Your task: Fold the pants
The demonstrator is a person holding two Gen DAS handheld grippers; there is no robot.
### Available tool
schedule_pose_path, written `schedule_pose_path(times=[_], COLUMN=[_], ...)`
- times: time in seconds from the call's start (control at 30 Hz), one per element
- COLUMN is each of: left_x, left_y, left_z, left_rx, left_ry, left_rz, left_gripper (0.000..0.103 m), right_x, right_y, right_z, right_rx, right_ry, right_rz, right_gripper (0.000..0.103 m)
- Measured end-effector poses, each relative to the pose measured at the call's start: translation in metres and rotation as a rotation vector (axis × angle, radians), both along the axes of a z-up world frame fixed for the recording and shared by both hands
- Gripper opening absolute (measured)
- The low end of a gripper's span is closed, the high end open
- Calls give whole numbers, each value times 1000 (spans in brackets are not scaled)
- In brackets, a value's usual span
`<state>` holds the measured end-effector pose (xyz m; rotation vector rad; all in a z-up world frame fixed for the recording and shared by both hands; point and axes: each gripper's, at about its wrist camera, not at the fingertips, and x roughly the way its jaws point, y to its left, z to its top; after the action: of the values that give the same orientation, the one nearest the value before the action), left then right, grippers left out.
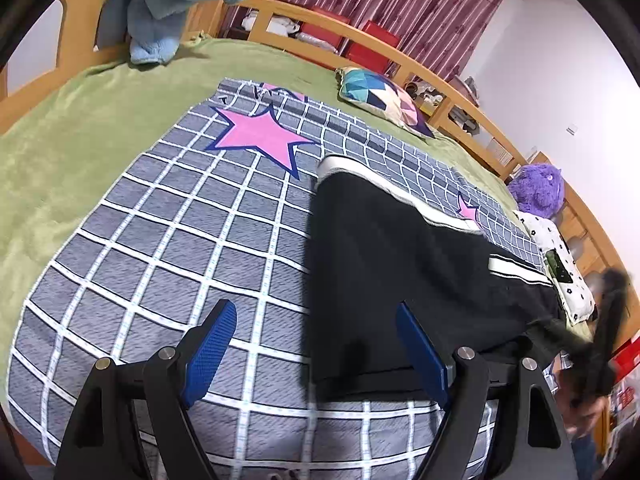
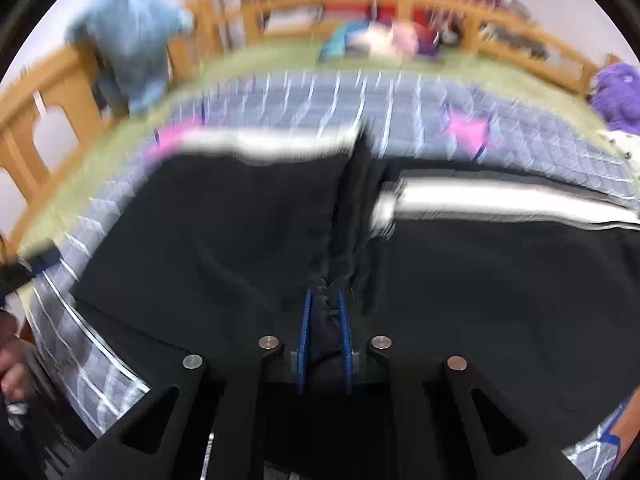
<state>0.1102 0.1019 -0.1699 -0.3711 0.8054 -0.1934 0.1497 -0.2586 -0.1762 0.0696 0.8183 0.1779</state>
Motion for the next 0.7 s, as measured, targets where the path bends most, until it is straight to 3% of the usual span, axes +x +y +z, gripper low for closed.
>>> schedule_pose_path(times=[0.1, 0.3, 0.33, 0.4, 0.43, 0.47, 0.63, 0.67, 0.7], left_x=[1, 4, 3, 2, 1, 2, 4, 4, 5], left_y=[5, 9, 10, 10, 10, 9, 4, 3, 2], left_z=[-6, -14, -13, -11, -11, -11, -14, -14, -14], left_rx=[-23, -97, -108, -123, -127, -128, -113, -113, -114], left_ry=[-1, 55, 52, 42, 39, 40, 60, 63, 63], left_rz=[-11, -35, -36, -35, -34, -35, -33, -34, -32], left_gripper=[81, 81, 81, 81, 81, 81, 81, 81, 81], right_x=[-35, -38, -41, -46, -45, -43, -3, 9, 17], right_y=[-33, -7, -6, -8, -10, -12, -9, -10, -9], right_z=[26, -30, -31, -16, -8, -1, 3, -4, -9], right_rx=[184, 16, 5, 22, 46, 63, 15, 4, 0], right_ry=[-96, 90, 82, 49, 36, 17, -8, 5, 21], right_rz=[-78, -46, -43, -28, -27, -34, -62, -85, -98], right_gripper=[12, 17, 18, 33, 51, 59, 59, 54, 41])
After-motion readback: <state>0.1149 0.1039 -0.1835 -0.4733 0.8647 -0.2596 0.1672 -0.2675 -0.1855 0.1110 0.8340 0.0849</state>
